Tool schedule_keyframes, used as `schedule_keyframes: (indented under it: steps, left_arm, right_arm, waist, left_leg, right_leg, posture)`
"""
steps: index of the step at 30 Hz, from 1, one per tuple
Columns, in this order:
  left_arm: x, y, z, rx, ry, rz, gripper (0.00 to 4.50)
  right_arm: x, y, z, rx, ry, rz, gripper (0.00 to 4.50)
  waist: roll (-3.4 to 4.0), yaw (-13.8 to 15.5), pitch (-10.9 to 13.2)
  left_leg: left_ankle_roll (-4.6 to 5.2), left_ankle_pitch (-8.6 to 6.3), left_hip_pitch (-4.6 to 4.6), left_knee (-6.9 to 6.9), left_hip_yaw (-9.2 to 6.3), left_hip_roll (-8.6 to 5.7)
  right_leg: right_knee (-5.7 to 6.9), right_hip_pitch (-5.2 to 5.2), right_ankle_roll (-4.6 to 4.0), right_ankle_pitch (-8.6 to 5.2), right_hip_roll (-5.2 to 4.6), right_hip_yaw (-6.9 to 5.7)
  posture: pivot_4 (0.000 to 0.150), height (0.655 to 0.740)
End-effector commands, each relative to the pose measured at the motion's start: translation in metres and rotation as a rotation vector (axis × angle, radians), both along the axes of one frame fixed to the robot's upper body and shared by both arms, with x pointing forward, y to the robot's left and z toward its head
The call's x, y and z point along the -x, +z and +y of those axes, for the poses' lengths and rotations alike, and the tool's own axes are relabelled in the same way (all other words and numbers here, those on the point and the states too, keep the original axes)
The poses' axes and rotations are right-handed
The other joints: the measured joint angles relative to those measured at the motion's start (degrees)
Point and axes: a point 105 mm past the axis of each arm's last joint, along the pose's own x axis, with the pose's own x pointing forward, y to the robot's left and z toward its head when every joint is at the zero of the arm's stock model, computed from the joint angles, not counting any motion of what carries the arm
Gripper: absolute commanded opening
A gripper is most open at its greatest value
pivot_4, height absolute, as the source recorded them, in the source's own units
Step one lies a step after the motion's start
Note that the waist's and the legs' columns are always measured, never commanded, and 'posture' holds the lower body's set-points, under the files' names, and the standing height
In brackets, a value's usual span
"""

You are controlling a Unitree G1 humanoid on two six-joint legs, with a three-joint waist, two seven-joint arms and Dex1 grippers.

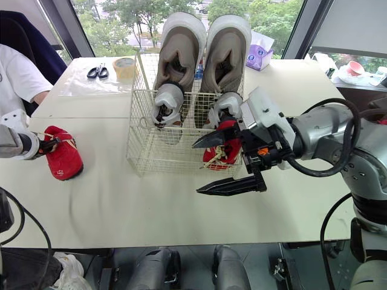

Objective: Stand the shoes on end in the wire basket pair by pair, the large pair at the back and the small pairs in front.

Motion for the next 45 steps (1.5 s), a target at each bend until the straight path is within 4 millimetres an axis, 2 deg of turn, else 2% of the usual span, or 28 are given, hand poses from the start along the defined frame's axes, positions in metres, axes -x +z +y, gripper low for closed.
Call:
schedule_keyframes:
  steps: [1,4,5,8,10,11,13,15,16,17,19,21,22,25,28,32,37,40,45]
  left_arm:
    - [0.001,0.018,0.005,-0.011,-0.003,-0.037,0.04]
    - [-0.003,0.041,0.006,0.009,0.025,-0.123,0.04]
    - [-0.008,0.072,0.004,-0.018,0.024,-0.244,0.04]
    - [-0.011,0.141,-0.013,-0.081,-0.004,-0.518,0.04]
    - [-0.007,0.201,-0.049,-0.13,-0.105,-0.841,0.04]
    - [0.001,0.221,-0.069,-0.115,-0.159,-0.97,0.04]
    - [0.011,0.237,-0.099,-0.042,-0.23,-1.111,0.04]
    - [0.03,0.257,-0.142,-0.097,-0.369,-1.312,0.04]
    - [0.038,0.258,-0.164,-0.105,-0.44,-1.385,0.04]
    - [0.047,0.255,-0.18,-0.191,-0.491,-1.436,0.04]
    - [0.054,0.233,-0.209,-0.304,-0.604,-1.435,0.04]
    - [0.058,0.204,-0.232,-0.25,-0.732,-1.39,0.04]
    - [0.059,0.194,-0.237,-0.229,-0.767,-1.376,0.04]
    - [0.063,0.181,-0.238,-0.187,-0.765,-1.376,0.04]
    - [0.07,0.17,-0.25,-0.182,-0.796,-1.368,0.04]
    - [0.073,0.144,-0.255,-0.159,-0.821,-1.302,0.04]
    - [0.075,0.142,-0.26,-0.132,-0.81,-1.306,0.04]
    - [0.075,0.135,-0.263,-0.183,-0.829,-1.282,0.04]
    - [0.072,0.099,-0.27,-0.302,-0.845,-1.21,0.04]
  right_arm:
    - [0.002,0.005,-0.002,-0.005,-0.006,-0.038,4.5]
    - [-0.002,0.005,-0.005,-0.004,-0.014,-0.039,4.5]
    - [-0.004,0.006,-0.006,-0.003,-0.019,-0.04,4.5]
    - [-0.007,0.01,-0.01,-0.015,-0.027,-0.033,4.5]
    - [-0.008,0.02,-0.012,-0.064,-0.023,-0.013,4.5]
    - [-0.009,0.026,-0.012,-0.095,-0.018,-0.006,4.5]
    - [-0.01,0.034,-0.012,-0.132,-0.017,-0.004,4.5]
    - [-0.012,0.042,-0.01,-0.166,-0.012,-0.002,4.5]
    - [-0.012,0.045,-0.009,-0.176,-0.011,0.002,4.5]
    - [-0.013,0.045,-0.009,-0.171,-0.015,0.005,4.5]
    - [-0.015,0.042,-0.011,-0.147,-0.033,0.011,4.5]
    - [-0.017,0.043,-0.013,-0.14,-0.047,0.029,4.5]
    - [-0.018,0.044,-0.013,-0.143,-0.049,0.038,4.5]
    - [-0.017,0.043,-0.012,-0.124,-0.037,0.051,4.5]
    - [-0.018,0.043,-0.012,-0.116,-0.037,0.057,4.5]
    - [-0.019,0.042,-0.012,-0.12,-0.039,0.066,4.5]
    - [-0.02,0.042,-0.014,-0.121,-0.05,0.072,4.5]
    - [-0.02,0.042,-0.013,-0.127,-0.05,0.074,4.5]
    - [-0.02,0.041,-0.012,-0.134,-0.055,0.079,4.5]
  waist:
    - [-0.01,0.0,0.0]
    - [-0.13,0.0,0.1]
    - [-0.19,0.0,0.1]
    - [-0.54,0.2,0.1]
    - [-0.56,0.3,0.1]
    - [-0.56,0.3,0.1]
    - [-0.56,0.2,0.1]
    - [-0.53,0.0,0.1]
    - [-0.53,-0.1,0.1]
    - [-0.52,-0.1,0.1]
    - [-0.49,-0.2,0.1]
    - [-0.47,-0.1,0.1]
    - [-0.46,-0.1,0.1]
    - [-0.46,0.0,0.1]
    - [-0.46,0.1,0.1]
    - [-0.45,0.1,0.1]
    - [-0.46,0.2,0.1]
    - [-0.46,0.1,0.1]
    - [-0.44,0.1,0.1]
  left_leg:
    - [0.02,-0.01,0.0,0.01,-0.01,0.01]
    - [0.09,-0.04,-0.02,0.06,0.0,0.01]
    - [0.13,-0.06,-0.03,0.07,-0.01,0.01]
    - [0.1,-0.04,-0.15,0.18,-0.12,0.01]
    - [0.02,0.01,-0.25,0.23,-0.17,-0.04]
    - [0.02,0.01,-0.25,0.23,-0.18,-0.13]
    - [0.04,0.0,-0.25,0.24,-0.17,-0.26]
    - [0.05,0.0,-0.23,0.24,-0.17,-0.33]
    - [0.05,0.0,-0.21,0.23,-0.16,-0.33]
    - [0.04,0.0,-0.14,0.19,-0.11,-0.31]
    - [0.0,0.03,0.03,0.14,-0.02,-0.23]
    - [-0.06,0.07,0.15,0.13,0.05,-0.16]
    - [-0.07,0.08,0.19,0.15,0.06,-0.15]
    - [0.19,-0.04,0.21,0.24,0.01,-0.06]
    - [0.24,-0.03,0.2,0.29,-0.08,-0.02]
    - [0.34,-0.09,0.21,0.31,-0.11,-0.06]
    - [0.35,-0.08,0.19,0.38,-0.16,-0.05]
    - [0.35,-0.09,0.2,0.38,-0.17,-0.05]
    - [0.37,-0.1,0.21,0.38,-0.15,-0.05]
  right_leg:
    - [0.01,0.0,0.0,0.0,0.0,0.0]
    - [0.03,0.0,0.0,0.0,0.0,0.0]
    - [0.04,-0.01,0.01,0.0,0.0,0.0]
    - [0.13,-0.07,0.01,0.0,-0.02,-0.04]
    - [0.15,-0.11,0.01,0.01,-0.1,-0.06]
    - [0.18,-0.11,0.01,0.01,-0.24,-0.06]
    - [0.19,-0.09,0.02,0.02,-0.5,-0.03]
    - [0.19,-0.05,0.06,0.04,-0.59,-0.01]
    - [0.19,-0.05,0.12,0.08,-0.57,-0.01]
    - [0.22,-0.04,0.13,0.08,-0.53,-0.02]
    - [0.25,0.03,0.13,0.08,-0.33,-0.01]
    - [0.51,0.03,0.12,0.06,-0.23,0.01]
    - [0.53,0.03,0.11,0.06,-0.22,0.02]
    - [0.62,0.03,0.05,0.08,-0.08,0.05]
    - [0.62,0.06,0.01,0.08,0.0,0.05]
    - [0.6,0.13,0.02,0.08,-0.02,0.06]
    - [0.63,0.15,0.02,0.08,-0.01,0.02]
    - [0.62,0.16,0.02,0.08,0.0,0.02]
    - [0.61,0.17,0.02,0.07,0.01,0.02]
  posture:
    - [0.15,0.74]
    - [0.15,0.74]
    - [0.15,0.74]
    - [0.15,0.74]
    - [0.15,0.74]
    - [0.15,0.74]
    - [0.15,0.74]
    - [0.15,0.74]
    - [0.15,0.74]
    - [0.15,0.74]
    - [0.15,0.74]
    - [0.15,0.74]
    - [0.15,0.74]
    - [0.15,0.74]
    - [0.15,0.74]
    - [0.15,0.74]
    - [0.15,0.74]
    - [0.15,0.74]
    - [0.15,0.74]
